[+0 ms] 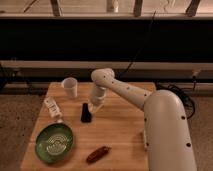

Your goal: Push the eraser across the table

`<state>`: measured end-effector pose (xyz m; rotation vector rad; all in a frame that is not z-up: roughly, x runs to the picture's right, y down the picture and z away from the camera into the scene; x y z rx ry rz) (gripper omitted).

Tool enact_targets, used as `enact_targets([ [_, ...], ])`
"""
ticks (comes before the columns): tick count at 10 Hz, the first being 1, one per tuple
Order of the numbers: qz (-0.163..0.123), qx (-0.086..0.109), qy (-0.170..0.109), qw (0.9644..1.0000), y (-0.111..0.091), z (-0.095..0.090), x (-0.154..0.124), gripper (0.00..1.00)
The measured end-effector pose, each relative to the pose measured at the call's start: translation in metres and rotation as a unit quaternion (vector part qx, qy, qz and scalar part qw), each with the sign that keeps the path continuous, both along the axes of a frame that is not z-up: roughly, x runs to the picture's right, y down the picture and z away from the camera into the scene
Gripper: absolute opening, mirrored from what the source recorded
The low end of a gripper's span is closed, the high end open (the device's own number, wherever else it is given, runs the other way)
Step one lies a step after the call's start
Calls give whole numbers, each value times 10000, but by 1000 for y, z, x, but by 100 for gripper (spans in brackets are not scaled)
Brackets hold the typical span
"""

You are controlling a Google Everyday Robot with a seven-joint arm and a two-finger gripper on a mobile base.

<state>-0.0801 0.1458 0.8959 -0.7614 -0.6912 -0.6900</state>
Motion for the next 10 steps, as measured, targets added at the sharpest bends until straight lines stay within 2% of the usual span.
enact_targets([
  [10,-100,-26,-129,9999,0,4,-10,0],
])
